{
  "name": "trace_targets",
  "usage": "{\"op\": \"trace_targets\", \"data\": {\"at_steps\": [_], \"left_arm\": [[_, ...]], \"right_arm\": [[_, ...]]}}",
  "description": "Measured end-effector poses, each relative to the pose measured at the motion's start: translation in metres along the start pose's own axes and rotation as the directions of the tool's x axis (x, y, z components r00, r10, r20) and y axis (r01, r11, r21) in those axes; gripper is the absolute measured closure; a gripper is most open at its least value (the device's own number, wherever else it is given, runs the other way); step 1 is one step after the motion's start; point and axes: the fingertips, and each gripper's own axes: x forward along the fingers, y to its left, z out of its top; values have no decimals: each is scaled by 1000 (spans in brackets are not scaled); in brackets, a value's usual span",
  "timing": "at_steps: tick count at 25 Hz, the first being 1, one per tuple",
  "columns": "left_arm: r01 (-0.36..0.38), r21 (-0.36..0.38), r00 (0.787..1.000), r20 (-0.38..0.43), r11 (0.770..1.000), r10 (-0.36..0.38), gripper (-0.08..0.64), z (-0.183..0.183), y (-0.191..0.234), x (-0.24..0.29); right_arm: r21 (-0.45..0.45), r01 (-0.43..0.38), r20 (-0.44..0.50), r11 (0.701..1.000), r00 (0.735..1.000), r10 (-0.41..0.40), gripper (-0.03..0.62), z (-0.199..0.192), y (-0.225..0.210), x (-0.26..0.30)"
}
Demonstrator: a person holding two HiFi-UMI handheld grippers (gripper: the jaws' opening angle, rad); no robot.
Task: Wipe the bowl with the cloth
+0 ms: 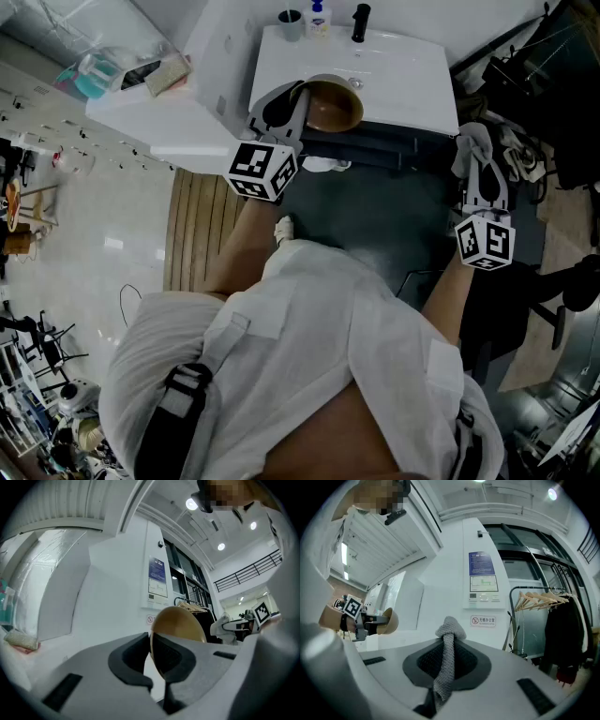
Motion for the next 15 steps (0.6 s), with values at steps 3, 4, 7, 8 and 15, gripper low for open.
{"op": "trace_targets", "data": {"at_steps": [3,4,7,8,15], "left_arm": [[-1,2,1000,-5,1000,1,541,-2,0,1],[-1,1,1000,-7,1000,1,541,-3,0,2],[-2,0,1000,-8,1000,2,541,-3,1,2],[-2,0,1000,-8,1000,2,541,-4,1,2],[-1,-2,1000,-23,1000,1,541,-8,-4,6]], "right_arm": [[-6,-7,-3,1000,1000,7,552,-1,1,1],[-8,-7,-5,1000,1000,7,552,-2,1,2],[0,1,1,1000,1000,-1,552,-1,-1,2],[12,2,9,1000,1000,-2,552,-1,-2,1],[42,-2,18,999,1000,2,552,-3,-9,-6]]}}
